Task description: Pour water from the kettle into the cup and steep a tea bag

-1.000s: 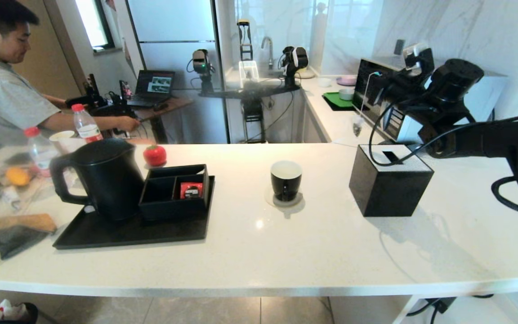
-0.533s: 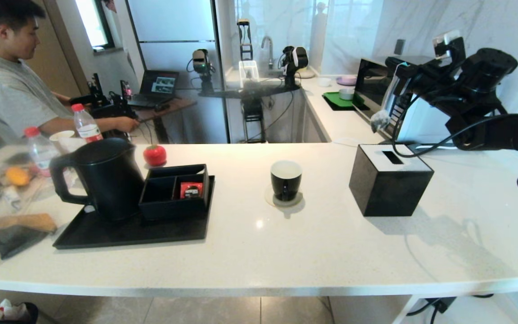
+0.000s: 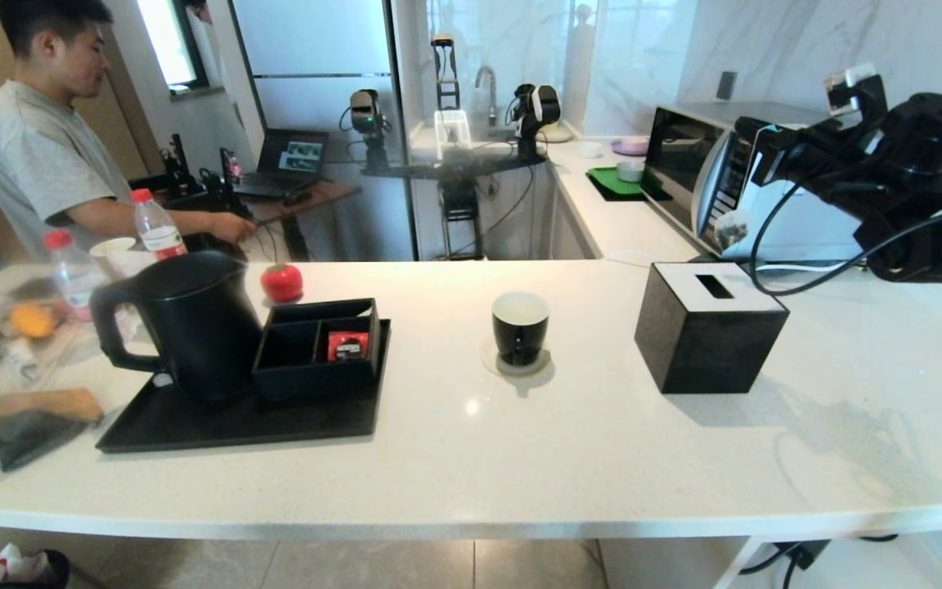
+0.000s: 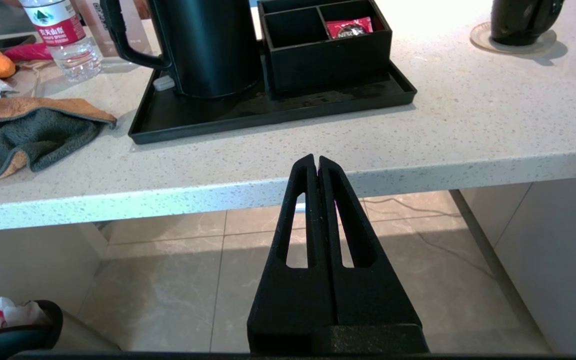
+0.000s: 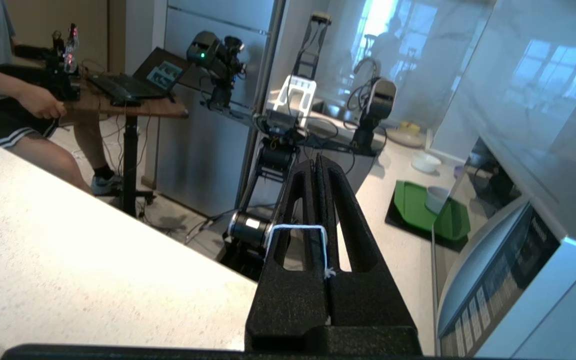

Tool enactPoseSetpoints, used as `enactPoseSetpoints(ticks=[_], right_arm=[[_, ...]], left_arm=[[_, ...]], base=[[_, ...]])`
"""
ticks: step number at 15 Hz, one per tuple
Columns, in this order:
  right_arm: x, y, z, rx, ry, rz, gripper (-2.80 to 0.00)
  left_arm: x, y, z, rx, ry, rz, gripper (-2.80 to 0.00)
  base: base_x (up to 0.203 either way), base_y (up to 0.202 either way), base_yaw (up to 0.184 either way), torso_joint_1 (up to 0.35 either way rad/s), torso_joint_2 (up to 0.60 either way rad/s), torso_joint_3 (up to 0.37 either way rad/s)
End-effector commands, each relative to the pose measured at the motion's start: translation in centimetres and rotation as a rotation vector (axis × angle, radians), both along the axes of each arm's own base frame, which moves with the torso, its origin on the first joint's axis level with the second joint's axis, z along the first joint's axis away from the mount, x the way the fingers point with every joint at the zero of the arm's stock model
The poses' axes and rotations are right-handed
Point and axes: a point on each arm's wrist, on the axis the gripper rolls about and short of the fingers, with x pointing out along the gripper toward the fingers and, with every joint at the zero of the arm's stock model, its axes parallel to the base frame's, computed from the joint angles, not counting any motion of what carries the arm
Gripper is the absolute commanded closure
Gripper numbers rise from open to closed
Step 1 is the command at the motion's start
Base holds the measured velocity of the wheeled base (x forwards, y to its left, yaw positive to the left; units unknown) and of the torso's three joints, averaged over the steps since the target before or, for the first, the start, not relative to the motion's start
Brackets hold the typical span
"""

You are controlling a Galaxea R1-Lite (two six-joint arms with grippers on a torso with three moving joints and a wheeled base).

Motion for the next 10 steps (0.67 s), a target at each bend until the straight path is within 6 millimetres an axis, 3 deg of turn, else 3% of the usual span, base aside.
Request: enactPoseSetpoints(ticks=[1,10], right_arm=[[-1.0,-0.2,-0.2,-0.001,0.023,-0.004,0.0],[-4.0,0.0,-4.4,0.009,0.109,-0.006,0.0]], left_arm=[[0.0,0.0,0.0,0.0,0.0,0.0,0.0],[0.0,0.0,0.0,0.0,0.0,0.0,0.0]], base=[[0.0,0.0,0.0,0.0,0.0,0.0],[0.0,0.0,0.0,0.0,0.0,0.0]])
